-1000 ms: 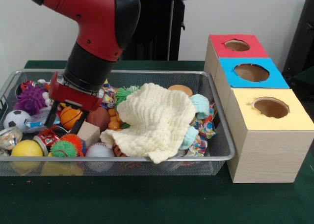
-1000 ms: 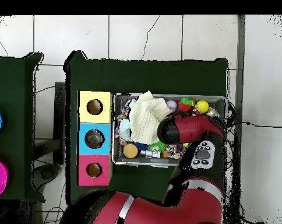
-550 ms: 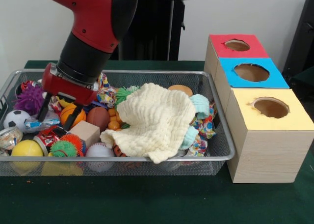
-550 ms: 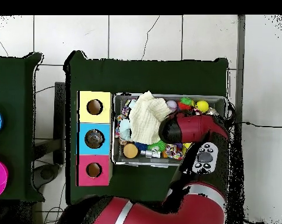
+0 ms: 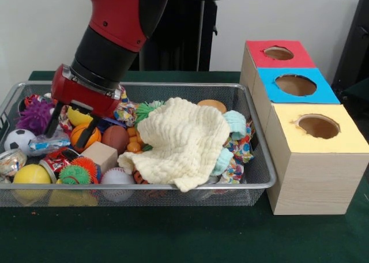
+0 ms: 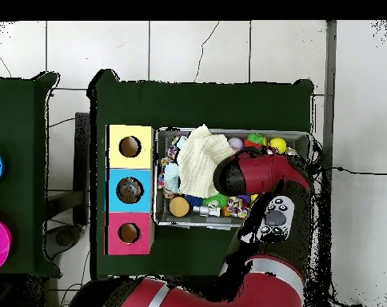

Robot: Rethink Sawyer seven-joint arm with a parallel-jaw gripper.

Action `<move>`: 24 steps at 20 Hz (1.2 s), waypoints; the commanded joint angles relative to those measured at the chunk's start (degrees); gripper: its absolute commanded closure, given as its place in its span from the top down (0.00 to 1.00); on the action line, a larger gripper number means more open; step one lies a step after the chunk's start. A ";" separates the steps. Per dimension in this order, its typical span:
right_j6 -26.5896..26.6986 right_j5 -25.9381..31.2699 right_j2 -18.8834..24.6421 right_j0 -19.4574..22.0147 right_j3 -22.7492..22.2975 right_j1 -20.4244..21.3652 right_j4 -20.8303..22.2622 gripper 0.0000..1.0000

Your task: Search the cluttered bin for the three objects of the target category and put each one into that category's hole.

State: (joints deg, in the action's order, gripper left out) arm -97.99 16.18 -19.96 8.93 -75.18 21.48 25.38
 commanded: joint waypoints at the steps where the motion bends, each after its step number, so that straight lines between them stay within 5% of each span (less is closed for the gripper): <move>1: -6.37 3.85 1.57 -0.70 -2.23 -3.69 0.00 1.00; 11: -4.78 6.46 -1.57 -1.70 -1.74 -6.19 0.92 1.00; 24: -8.58 0.83 -2.28 -0.22 -2.92 -10.27 -1.11 1.00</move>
State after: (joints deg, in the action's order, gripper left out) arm -97.99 16.17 -25.69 7.80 -75.19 14.90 25.34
